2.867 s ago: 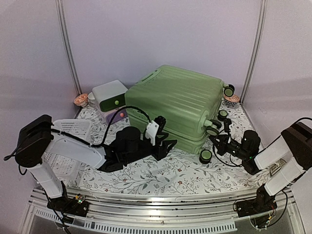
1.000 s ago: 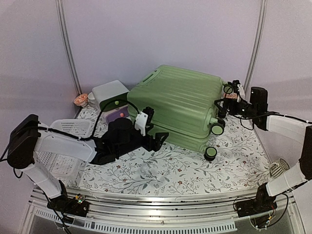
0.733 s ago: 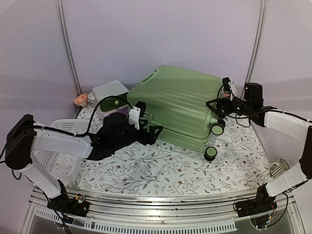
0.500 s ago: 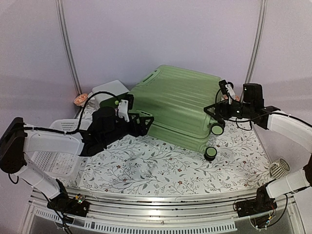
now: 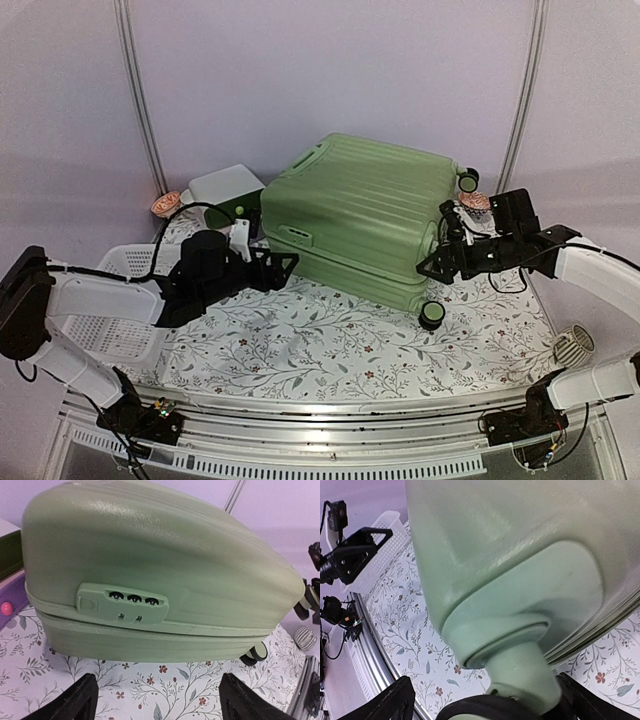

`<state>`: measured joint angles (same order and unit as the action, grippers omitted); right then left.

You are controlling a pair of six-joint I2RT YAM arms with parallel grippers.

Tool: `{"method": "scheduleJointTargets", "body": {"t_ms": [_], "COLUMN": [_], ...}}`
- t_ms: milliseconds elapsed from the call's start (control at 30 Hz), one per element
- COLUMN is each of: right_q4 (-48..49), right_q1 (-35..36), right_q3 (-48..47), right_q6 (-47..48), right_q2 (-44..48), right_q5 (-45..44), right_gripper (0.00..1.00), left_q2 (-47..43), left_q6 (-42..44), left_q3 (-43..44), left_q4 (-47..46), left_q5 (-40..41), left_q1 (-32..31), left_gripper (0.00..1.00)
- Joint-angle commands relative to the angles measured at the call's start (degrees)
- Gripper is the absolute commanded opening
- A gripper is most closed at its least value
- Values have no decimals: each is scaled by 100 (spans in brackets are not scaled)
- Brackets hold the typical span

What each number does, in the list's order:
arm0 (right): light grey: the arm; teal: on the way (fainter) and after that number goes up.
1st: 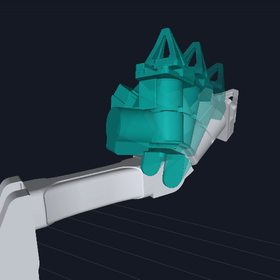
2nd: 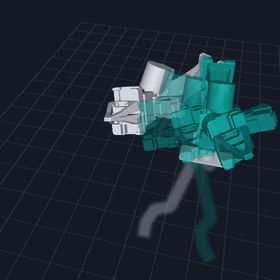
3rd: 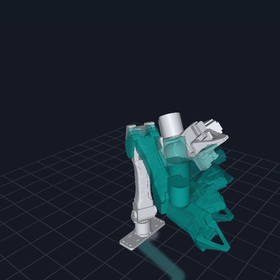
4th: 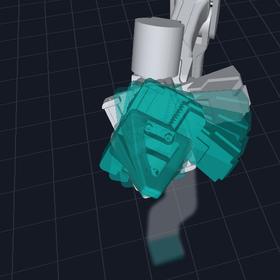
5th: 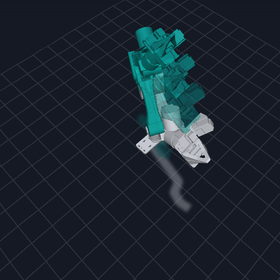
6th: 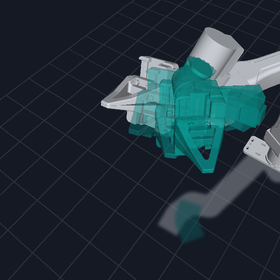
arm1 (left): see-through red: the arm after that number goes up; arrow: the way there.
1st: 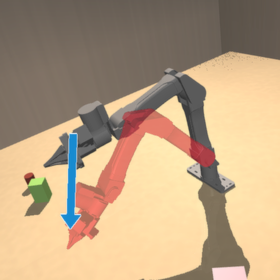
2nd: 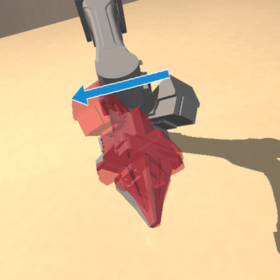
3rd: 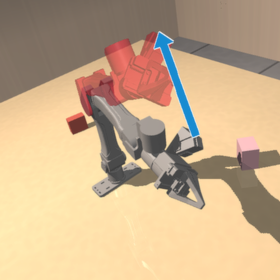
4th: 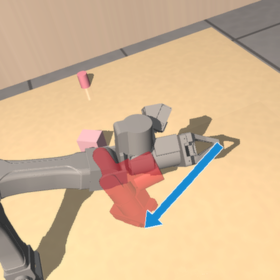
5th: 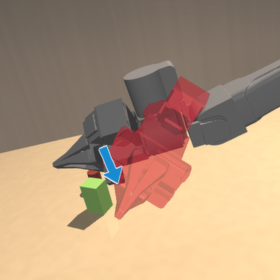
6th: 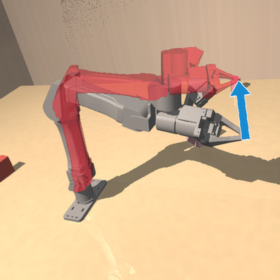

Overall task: Open, take out, and arrange the luggage
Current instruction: Adjust the luggage at the center of the board.

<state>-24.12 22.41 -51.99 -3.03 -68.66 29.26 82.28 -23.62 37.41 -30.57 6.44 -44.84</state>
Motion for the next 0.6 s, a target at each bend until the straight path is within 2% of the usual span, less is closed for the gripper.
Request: {"method": "scheduleJointTargets", "body": {"t_ms": [0, 300, 467, 567], "right_q4": [-570, -493, -1266, -1644], "right_q1": [461, 1612, 2306, 2392], "right_q3": [-18, 16, -825, -1415], "right_q6": [-67, -14, 518, 779], "right_q2": [270, 330, -68, -224], "right_q5": [288, 796, 1057, 607], "right_gripper": [97, 96, 96, 97], "left_q2": [-295, -488, -477, -475], "left_q6": [100, 201, 211, 187], "left_q3": [-69, 63, 140, 148], "left_q4": [-19, 163, 237, 168], "left_q5": [66, 148, 235, 208], "left_q1": [187, 279, 288, 287], "left_gripper": [86, 86, 86, 86]}}
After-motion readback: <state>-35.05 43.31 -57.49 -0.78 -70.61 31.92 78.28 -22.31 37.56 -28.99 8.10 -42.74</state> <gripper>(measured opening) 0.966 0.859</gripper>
